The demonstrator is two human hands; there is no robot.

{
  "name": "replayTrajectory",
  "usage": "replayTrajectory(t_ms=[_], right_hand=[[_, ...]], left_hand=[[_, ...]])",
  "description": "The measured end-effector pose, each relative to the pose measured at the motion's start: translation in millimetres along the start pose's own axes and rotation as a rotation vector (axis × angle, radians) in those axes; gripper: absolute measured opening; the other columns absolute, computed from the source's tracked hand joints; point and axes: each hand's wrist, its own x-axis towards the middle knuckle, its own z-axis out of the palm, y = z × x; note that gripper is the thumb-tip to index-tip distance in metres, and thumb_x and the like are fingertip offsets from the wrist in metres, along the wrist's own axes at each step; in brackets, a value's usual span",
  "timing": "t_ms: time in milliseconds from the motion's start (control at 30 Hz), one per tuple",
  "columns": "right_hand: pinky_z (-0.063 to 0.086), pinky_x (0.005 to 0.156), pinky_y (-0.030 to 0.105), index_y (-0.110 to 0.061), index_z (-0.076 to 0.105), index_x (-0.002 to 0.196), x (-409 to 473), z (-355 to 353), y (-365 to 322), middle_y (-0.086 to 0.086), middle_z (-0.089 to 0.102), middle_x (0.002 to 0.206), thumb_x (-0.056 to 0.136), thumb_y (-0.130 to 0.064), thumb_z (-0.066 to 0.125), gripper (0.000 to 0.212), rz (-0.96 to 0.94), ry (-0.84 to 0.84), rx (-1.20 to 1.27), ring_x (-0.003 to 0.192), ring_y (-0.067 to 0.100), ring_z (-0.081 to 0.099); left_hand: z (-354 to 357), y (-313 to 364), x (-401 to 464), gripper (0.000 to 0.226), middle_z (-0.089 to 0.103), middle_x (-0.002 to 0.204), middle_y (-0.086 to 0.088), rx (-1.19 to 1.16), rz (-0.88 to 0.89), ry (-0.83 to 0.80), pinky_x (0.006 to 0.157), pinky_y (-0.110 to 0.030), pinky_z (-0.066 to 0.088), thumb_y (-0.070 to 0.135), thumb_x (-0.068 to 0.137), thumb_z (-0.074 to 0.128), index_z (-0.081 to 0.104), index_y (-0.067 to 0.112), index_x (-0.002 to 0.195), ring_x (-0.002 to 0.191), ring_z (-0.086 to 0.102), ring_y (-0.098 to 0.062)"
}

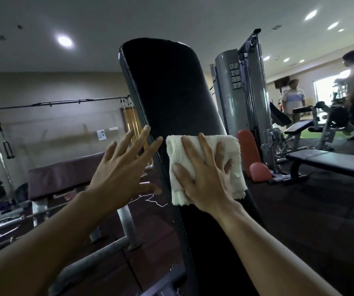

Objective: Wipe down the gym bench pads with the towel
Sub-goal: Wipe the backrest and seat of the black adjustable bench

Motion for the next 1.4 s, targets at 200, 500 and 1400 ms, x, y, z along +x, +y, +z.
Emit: replayTrajectory(t_ms=[200,500,1400], right_hand=[[0.006,0.112,0.079,-0.061,0.002,0.153,-62,34,11,-0.016,-0.01,0.169,0.09,-0.076,0.037,0.074,-0.16,0.045,-0.128,0.153,0.038,-0.02],[-0.002,0.113,0.076,-0.056,0.01,0.156,-69,36,5,-0.012,-0.008,0.17,0.091,-0.069,0.044,0.074,-0.166,0.044,-0.094,0.153,0.037,-0.023],[-0.005,0.118,0.07,-0.068,-0.015,0.145,-50,19,39,-0.024,-0.026,0.163,0.085,-0.087,0.014,0.069,-0.055,-0.028,-0.115,0.149,0.025,-0.035]], left_hand=[[7,-2,-2,0.118,-0.026,0.162,0.005,-0.03,-0.001,-0.014,0.118,-0.049,0.007,0.091,0.062,0.041,-0.02,0.043,0.151,0.151,-0.009,-0.029],[9,5,-4,0.113,-0.027,0.161,0.006,-0.099,-0.008,0.01,0.12,-0.045,0.005,0.087,0.07,0.045,-0.025,0.045,0.149,0.151,-0.014,-0.024],[8,16,-1,0.124,-0.028,0.161,0.003,-0.053,-0.056,0.005,0.122,-0.049,0.005,0.099,0.059,0.034,-0.019,0.037,0.153,0.149,-0.017,-0.018]])
